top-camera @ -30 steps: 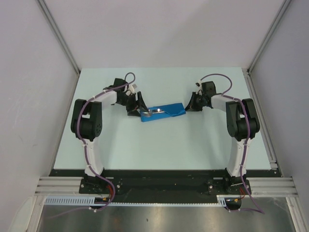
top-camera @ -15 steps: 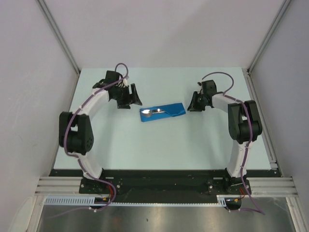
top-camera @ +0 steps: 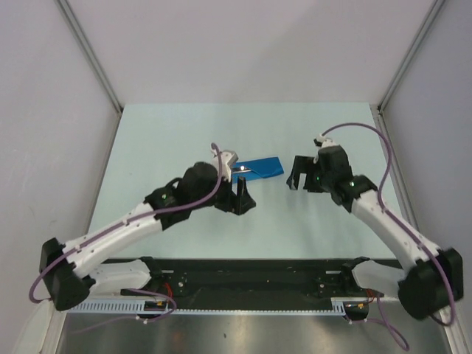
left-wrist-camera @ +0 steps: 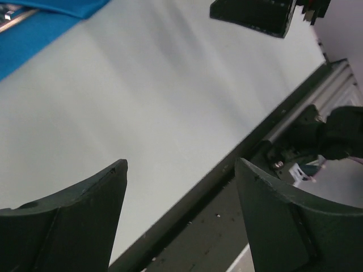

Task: Fold the napkin into a case and place the utensils inside
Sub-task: Reset both arms

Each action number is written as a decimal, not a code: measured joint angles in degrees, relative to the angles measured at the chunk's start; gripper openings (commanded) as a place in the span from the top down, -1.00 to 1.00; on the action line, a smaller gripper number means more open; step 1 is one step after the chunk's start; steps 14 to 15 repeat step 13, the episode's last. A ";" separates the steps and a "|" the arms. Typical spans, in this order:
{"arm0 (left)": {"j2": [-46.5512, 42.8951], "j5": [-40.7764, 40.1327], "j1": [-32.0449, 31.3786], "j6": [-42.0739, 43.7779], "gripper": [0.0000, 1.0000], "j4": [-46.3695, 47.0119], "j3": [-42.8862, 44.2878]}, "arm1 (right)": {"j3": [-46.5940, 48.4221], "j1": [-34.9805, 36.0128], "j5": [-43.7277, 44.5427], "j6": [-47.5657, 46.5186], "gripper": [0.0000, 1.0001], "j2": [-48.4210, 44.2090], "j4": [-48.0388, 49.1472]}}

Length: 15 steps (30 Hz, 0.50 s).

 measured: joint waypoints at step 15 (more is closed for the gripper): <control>-18.01 -9.99 -16.15 -7.80 -0.99 11.67 -13.62 | -19.50 10.45 -2.29 13.51 -0.99 -37.88 -0.61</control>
